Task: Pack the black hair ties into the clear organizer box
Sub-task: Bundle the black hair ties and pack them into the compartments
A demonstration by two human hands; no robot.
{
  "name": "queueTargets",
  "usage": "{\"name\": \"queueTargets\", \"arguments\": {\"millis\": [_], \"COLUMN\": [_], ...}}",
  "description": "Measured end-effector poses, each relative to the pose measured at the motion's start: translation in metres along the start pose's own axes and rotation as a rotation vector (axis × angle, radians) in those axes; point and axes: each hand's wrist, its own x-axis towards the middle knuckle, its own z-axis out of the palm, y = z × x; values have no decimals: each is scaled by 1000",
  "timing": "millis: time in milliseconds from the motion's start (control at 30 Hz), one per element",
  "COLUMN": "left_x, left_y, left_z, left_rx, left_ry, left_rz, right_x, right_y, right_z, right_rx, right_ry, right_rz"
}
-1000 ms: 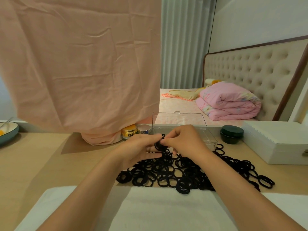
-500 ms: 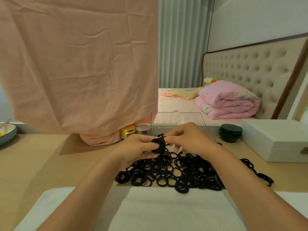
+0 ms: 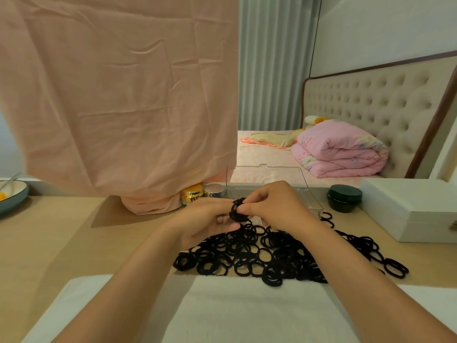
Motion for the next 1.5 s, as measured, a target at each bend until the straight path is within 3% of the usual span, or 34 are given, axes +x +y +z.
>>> {"name": "queueTargets", "arguments": {"millis": [67, 233, 500, 667, 833, 1067, 1300, 1500], "left_x": [-2, 1, -2, -1, 12, 61, 80, 81], "left_y": [0, -1, -3, -3, 10, 25, -16, -25], "left_z": [0, 1, 2, 5, 10, -14, -21, -25], "left_rx": [-30, 151, 124, 230, 445, 845, 1184, 1171], "left_ry": [-24, 39, -31, 103, 244, 426, 357, 340], "left_rz": [23, 49, 75, 172, 276, 333, 321, 315], "right_x": [2, 4, -3, 0, 12, 69, 99, 106], "right_y": [2, 3, 8, 13, 12, 6, 7, -6], "right_z": [1, 4, -13, -17, -16, -26, -1, 16], "right_rx": [-40, -84, 359, 539, 504, 185, -578, -990], "right_ry": [40, 62, -382, -358, -193, 55, -39, -109], "right_rz": [3, 41, 225, 320, 330, 268, 282, 183]}}
